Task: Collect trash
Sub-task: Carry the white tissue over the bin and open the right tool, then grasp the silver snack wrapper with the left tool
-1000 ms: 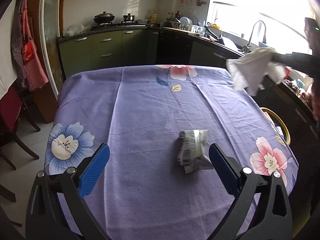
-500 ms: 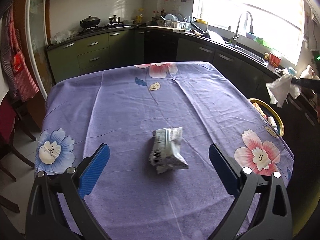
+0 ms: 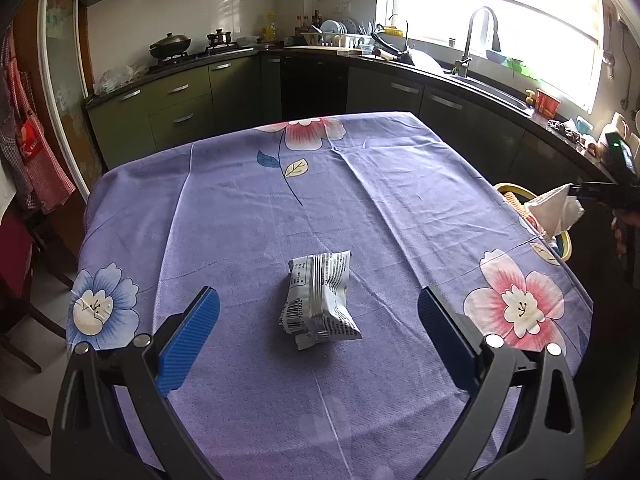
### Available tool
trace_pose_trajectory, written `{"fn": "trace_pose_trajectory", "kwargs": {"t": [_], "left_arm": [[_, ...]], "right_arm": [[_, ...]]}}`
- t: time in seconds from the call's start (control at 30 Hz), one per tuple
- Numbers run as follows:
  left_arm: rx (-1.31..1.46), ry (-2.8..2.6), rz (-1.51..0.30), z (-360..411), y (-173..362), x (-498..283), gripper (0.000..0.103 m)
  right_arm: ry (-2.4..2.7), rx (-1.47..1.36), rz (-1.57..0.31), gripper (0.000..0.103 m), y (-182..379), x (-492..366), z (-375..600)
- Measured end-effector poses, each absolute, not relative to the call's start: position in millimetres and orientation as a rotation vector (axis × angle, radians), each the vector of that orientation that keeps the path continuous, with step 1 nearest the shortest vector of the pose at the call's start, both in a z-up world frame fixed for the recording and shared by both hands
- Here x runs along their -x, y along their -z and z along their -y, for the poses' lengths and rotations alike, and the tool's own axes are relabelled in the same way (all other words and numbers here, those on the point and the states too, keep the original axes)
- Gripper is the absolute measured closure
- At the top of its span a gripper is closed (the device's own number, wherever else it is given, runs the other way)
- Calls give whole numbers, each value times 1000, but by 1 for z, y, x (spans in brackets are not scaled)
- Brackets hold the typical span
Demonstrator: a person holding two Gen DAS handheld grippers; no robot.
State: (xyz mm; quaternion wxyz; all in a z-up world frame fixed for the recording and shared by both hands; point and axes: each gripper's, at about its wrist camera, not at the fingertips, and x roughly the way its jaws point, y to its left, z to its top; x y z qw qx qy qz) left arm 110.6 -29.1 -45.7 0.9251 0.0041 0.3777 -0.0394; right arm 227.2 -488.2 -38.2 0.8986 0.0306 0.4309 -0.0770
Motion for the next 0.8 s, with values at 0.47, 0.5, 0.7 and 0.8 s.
{"fn": "trace_pose_trajectory", "kwargs": {"t": [0.47,0.5,0.7,0.8], "left_arm": [[-28,105,-787,41,50,-112,8],[-25,103,-785,39,49,-112,8],[-4,90,-807,31,56,-121,8],[-4,91,-817,31,59,-124,8]], "right_arm": [[146,-78,-1101,47,68,-288,492],[153,-69,-1119,47,78,-285,492],[227,-62,-1092,46,93,-255,497],[250,-93,-1024,41,85,-242,502]]}}
